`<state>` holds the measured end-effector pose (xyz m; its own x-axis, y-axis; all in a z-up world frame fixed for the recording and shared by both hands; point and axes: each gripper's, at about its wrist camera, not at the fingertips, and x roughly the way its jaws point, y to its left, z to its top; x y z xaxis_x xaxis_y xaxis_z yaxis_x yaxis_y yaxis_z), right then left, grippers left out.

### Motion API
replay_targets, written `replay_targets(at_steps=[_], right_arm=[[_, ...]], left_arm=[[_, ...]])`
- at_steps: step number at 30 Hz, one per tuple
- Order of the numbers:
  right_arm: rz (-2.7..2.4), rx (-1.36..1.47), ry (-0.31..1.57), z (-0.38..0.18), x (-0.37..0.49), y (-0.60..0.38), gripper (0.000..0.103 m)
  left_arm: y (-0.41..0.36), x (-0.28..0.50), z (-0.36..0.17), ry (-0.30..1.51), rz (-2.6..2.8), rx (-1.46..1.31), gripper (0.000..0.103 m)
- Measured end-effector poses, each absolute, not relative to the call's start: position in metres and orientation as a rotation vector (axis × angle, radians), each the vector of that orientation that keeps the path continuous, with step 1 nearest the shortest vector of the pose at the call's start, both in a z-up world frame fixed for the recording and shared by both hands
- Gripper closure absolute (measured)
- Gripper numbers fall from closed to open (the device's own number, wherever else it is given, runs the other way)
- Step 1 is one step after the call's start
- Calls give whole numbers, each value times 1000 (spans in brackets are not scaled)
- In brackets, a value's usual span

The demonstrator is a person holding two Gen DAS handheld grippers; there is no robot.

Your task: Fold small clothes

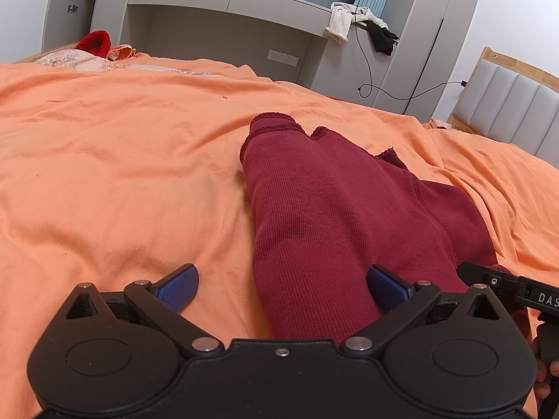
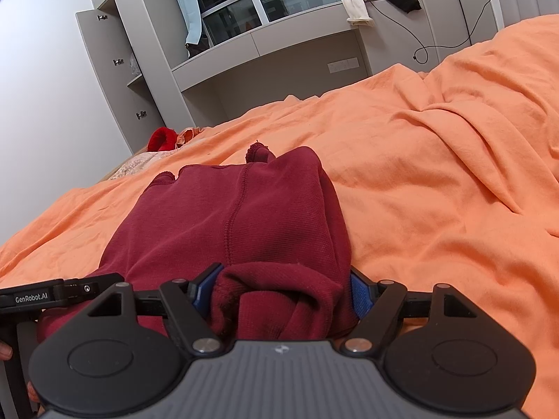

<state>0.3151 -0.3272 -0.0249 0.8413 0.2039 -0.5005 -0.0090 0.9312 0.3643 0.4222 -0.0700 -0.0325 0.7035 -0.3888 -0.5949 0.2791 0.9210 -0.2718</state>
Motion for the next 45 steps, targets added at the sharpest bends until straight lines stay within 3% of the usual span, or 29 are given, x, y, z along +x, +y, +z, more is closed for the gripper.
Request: replay_targets(at_steps=[24, 28, 39, 45], right_arm=[[122, 361, 570, -25, 317, -327, 25], [133, 363, 571, -24, 318, -329, 30], [149, 354, 561, -22, 316, -329, 44], [138, 320, 531, -19, 311, -322, 55]], left_arm=[[-62, 458, -38, 800, -530, -188, 0], [-65, 454, -35, 786, -521, -155, 1], [-65, 450, -28, 788, -580, -174, 30], [-69, 445, -25, 765, -577, -142, 37]])
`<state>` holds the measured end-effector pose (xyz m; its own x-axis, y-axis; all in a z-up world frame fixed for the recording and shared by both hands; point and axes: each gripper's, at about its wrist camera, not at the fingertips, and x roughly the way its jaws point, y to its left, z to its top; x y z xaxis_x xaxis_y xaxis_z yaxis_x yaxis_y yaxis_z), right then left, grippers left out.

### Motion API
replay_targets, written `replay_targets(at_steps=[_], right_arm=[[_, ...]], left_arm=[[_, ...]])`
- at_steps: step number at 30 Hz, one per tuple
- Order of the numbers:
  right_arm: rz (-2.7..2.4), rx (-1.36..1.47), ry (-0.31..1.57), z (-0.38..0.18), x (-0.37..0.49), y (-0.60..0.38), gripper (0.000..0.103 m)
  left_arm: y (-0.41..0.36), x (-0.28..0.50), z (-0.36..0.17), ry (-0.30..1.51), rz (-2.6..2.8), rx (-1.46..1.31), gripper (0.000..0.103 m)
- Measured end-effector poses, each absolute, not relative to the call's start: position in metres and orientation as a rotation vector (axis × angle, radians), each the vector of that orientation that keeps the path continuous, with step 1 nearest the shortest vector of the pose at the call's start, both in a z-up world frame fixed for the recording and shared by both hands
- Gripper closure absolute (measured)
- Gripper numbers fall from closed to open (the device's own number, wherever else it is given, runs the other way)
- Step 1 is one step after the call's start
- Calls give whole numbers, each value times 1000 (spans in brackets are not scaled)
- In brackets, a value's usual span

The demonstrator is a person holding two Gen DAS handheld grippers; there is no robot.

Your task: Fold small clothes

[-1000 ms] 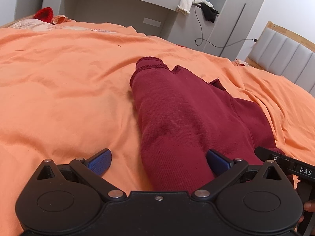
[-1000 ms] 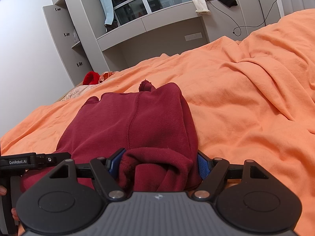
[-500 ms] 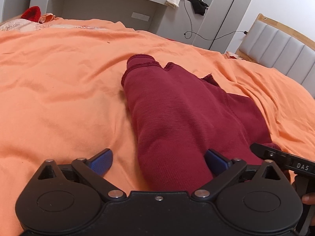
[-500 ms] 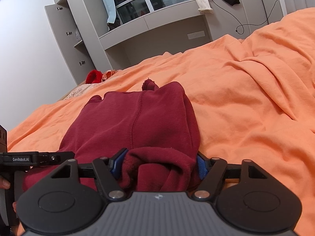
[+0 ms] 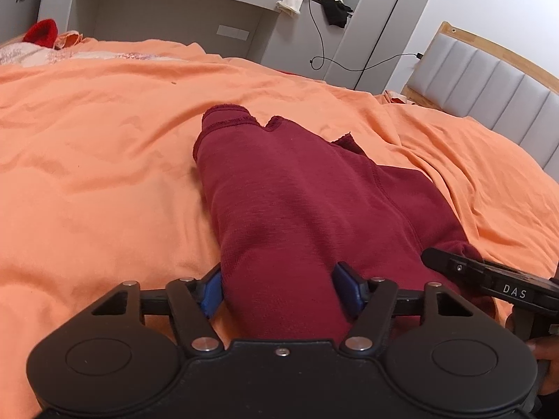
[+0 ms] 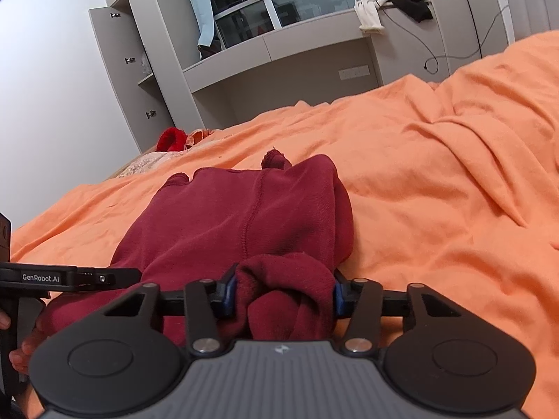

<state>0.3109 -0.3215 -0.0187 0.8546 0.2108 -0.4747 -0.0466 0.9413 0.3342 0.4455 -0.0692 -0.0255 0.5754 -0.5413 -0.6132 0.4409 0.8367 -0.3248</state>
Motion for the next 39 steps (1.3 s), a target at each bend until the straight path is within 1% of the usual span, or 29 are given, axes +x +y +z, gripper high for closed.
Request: replay_targets(at_steps=[3, 7, 13, 19, 22, 24, 27, 33, 39], right_arm=[[132, 295, 513, -16, 308, -318, 61], [124, 266, 496, -13, 305, -314, 66], [114, 191, 481, -5, 303, -304, 70], [120, 57, 421, 9, 298, -289, 74], [138, -6, 379, 17, 296, -280, 75], [146, -50, 358, 22, 294, -271, 76], [150, -108, 316, 28, 292, -260, 76], [140, -197, 252, 34, 292, -239, 76], [131, -309, 133, 36, 304, -204, 77]], left_arm=[[-69, 443, -25, 754, -572, -131, 40], [-69, 441, -23, 745, -566, -124, 42], [-69, 439, -21, 734, -567, -107, 49], [-63, 437, -18, 715, -566, -141, 60], [-62, 436, -15, 701, -559, -155, 66], [-60, 435, -13, 689, -547, -172, 71], [-58, 432, -9, 652, -543, -188, 77], [-63, 417, 14, 494, -520, -113, 79], [-60, 405, 34, 338, -412, -20, 79]])
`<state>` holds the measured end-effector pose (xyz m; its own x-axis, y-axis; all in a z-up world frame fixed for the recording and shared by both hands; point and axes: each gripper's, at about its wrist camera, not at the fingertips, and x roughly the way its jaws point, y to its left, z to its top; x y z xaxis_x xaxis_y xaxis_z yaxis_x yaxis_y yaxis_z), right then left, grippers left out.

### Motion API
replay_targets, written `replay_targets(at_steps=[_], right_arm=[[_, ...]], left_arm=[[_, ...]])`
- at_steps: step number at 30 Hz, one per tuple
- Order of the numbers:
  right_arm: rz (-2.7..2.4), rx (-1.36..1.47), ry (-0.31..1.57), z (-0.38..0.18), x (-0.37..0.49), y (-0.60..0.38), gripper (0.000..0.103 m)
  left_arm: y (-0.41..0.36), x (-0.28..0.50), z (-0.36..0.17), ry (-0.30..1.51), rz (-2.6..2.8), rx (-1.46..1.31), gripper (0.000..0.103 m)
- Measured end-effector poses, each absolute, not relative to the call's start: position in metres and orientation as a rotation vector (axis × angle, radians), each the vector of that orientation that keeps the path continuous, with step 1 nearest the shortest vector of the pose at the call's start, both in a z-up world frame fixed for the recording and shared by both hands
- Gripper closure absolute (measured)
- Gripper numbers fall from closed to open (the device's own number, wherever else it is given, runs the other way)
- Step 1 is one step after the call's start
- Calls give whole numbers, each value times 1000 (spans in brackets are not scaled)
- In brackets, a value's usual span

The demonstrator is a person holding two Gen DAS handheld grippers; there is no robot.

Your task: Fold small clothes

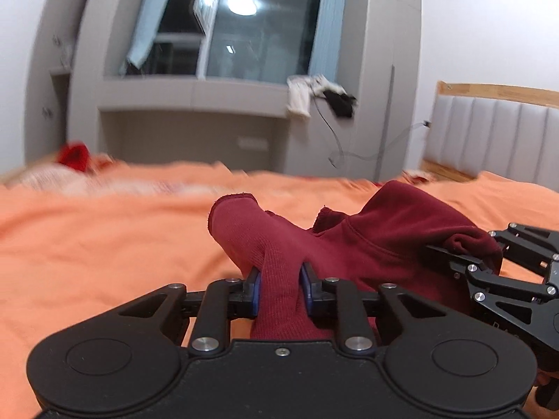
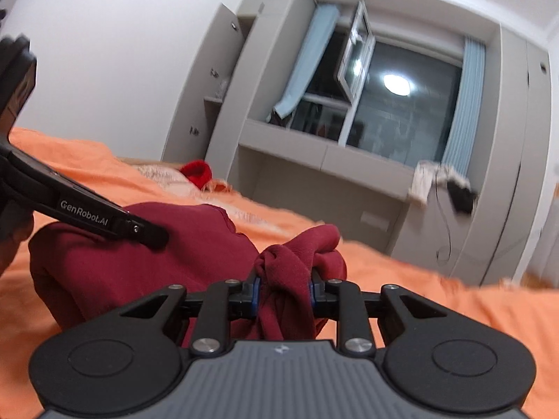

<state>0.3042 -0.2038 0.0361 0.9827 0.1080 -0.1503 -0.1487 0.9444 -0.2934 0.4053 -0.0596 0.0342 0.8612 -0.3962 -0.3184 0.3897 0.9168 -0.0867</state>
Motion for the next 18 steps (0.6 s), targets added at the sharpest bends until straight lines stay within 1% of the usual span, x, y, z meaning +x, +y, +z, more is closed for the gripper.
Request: replay_targets(at_steps=[4, 7, 11, 15, 18], right_arm=[[141, -313, 54, 37, 325, -182, 77], [168, -287, 39, 35, 345, -172, 77], [205, -270, 86, 26, 368, -163, 77], [224, -273, 172, 11, 382, -164, 76], [211, -253, 231, 5, 390, -171, 75]], left_arm=[[-49, 406, 40, 292, -324, 8, 79], [-41, 413, 41, 302, -277, 10, 79], [-30, 427, 35, 353, -238, 1, 79], [-28, 438, 21, 462, -214, 27, 78], [-28, 437, 17, 484, -195, 66, 76]])
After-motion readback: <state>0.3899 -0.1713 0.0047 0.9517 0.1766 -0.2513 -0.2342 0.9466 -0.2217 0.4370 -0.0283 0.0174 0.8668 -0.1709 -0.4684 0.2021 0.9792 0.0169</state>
